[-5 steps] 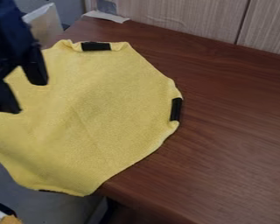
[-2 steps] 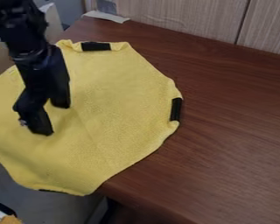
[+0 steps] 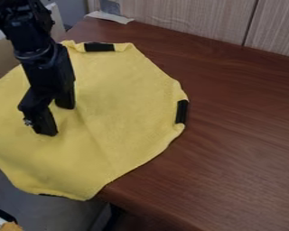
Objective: Move the cloth to the middle of the table
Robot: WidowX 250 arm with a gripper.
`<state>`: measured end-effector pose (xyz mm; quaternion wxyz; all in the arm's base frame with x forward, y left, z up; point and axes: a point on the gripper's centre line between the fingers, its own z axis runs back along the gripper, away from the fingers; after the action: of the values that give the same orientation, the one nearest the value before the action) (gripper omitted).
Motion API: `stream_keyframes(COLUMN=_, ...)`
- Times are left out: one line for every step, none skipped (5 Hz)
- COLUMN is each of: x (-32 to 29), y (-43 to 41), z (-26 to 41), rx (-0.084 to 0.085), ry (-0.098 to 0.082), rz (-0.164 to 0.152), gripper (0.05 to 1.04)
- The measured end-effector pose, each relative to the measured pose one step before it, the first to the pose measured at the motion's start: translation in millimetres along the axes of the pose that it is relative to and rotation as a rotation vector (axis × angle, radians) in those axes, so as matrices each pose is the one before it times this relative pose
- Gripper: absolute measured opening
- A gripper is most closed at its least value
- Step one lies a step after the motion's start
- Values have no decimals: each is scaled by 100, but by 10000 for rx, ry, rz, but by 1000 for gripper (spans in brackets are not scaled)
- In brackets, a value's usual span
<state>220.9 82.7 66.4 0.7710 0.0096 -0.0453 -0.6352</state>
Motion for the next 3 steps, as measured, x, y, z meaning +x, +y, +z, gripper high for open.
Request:
stream_keyframes(x=1051, y=849, z=-109, rx=-4, ry=-68, rz=-156, gripper=1000)
stream_keyframes(x=2463, y=1235, z=-281, rx=-127, ry=-171, rz=-394, gripper=1000)
stream_keyframes(x=2802, y=725, z=-206, rx=-67, ry=-201, rz=-406, gripper=1000)
